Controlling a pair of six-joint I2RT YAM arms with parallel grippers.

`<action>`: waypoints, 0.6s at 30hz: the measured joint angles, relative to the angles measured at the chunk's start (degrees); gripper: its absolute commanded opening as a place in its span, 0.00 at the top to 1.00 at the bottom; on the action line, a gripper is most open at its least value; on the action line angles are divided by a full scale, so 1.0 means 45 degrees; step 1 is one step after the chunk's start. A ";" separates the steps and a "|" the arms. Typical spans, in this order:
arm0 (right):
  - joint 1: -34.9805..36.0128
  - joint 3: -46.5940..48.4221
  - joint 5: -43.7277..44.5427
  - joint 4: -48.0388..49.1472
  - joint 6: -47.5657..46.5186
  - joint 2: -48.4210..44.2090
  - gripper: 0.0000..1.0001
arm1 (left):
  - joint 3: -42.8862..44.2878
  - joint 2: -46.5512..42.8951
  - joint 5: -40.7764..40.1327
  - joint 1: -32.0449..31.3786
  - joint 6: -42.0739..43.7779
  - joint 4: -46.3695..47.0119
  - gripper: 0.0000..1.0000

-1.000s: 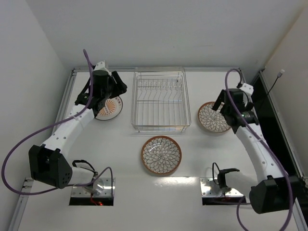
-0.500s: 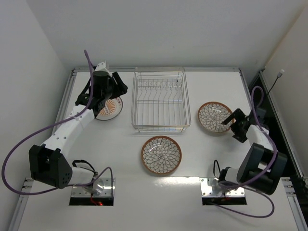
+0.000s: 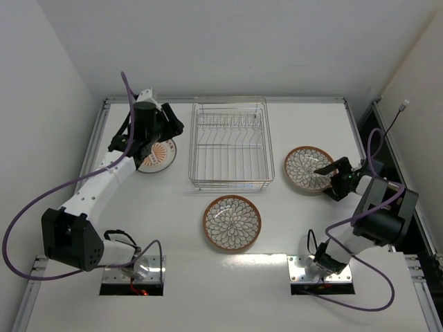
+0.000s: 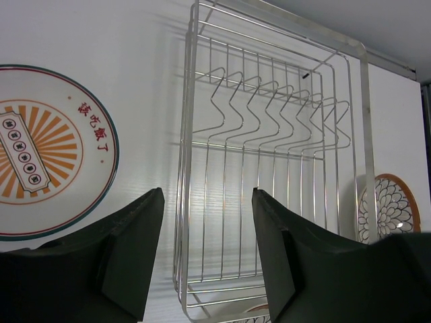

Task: Load the plates into the dish rack

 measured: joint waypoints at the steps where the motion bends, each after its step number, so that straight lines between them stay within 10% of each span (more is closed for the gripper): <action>1: 0.0000 -0.0044 -0.0102 0.0267 0.0185 0.0092 0.25 | 0.0000 0.0000 0.0000 0.0000 -0.0005 0.0000 0.48; 11: 0.0015 -0.0078 -0.0631 0.1520 0.1175 0.1423 1.00 | 0.0000 -0.0049 0.0029 0.0000 0.0000 0.0005 0.48; 18: 0.0107 -0.0408 0.1321 -0.0452 0.1073 -0.2103 1.00 | 0.0000 -0.0078 -0.0092 0.0000 0.0039 -0.0015 0.46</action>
